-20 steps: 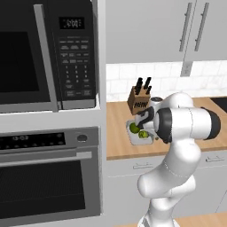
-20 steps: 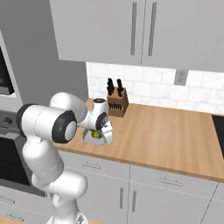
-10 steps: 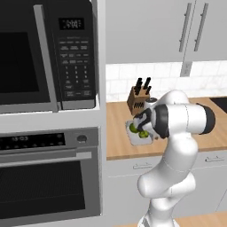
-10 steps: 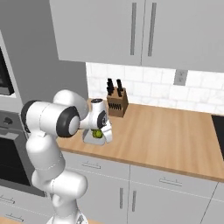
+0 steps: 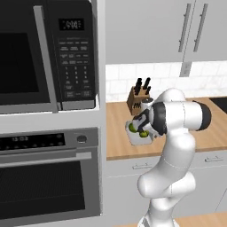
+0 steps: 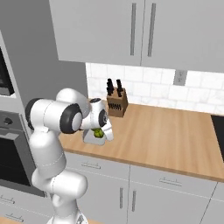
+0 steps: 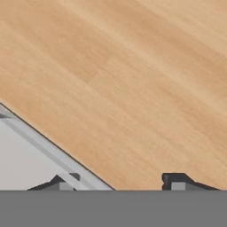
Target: Take the meat container that has the fish and place it on the second highest rack of the freezer. Then take the vegetable container that has the limes and place it on the highest rack of the freezer.
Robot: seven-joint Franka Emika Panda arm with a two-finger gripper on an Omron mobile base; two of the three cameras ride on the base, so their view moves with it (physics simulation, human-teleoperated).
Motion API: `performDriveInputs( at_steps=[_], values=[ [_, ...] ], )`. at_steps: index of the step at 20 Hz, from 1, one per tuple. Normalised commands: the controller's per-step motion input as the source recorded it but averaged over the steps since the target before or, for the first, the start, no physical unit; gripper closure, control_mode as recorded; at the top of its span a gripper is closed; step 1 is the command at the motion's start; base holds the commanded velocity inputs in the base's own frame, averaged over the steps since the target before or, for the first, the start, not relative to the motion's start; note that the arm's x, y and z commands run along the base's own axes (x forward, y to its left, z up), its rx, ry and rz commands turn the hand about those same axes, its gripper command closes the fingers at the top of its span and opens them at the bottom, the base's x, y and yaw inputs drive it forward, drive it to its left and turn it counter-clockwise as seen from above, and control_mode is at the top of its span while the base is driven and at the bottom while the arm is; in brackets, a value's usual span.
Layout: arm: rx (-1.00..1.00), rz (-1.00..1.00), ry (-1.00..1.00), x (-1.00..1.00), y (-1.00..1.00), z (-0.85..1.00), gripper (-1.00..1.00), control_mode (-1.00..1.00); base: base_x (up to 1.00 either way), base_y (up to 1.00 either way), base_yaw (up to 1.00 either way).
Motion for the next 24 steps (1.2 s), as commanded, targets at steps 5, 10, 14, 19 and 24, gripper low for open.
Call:
performDriveInputs(
  at_steps=[5,10,14,19,24],
  values=[
    [0.0,0.19,0.11,0.01,0.13,-0.65,1.0,-1.0,0.0,0.0,0.0],
    [0.0,0.11,0.0,-0.28,0.27,-0.16,1.0,-1.0,0.0,0.0,0.0],
    [0.0,0.0,-0.1,-0.32,0.13,0.25,1.0,-1.0,0.0,0.0,0.0],
    [0.02,0.0,-0.16,-0.78,0.03,0.55,1.0,-1.0,0.0,0.0,0.0],
    [0.07,0.0,-0.18,-1.0,0.0,0.86,1.0,-1.0,0.0,0.0,0.0]
  ],
)
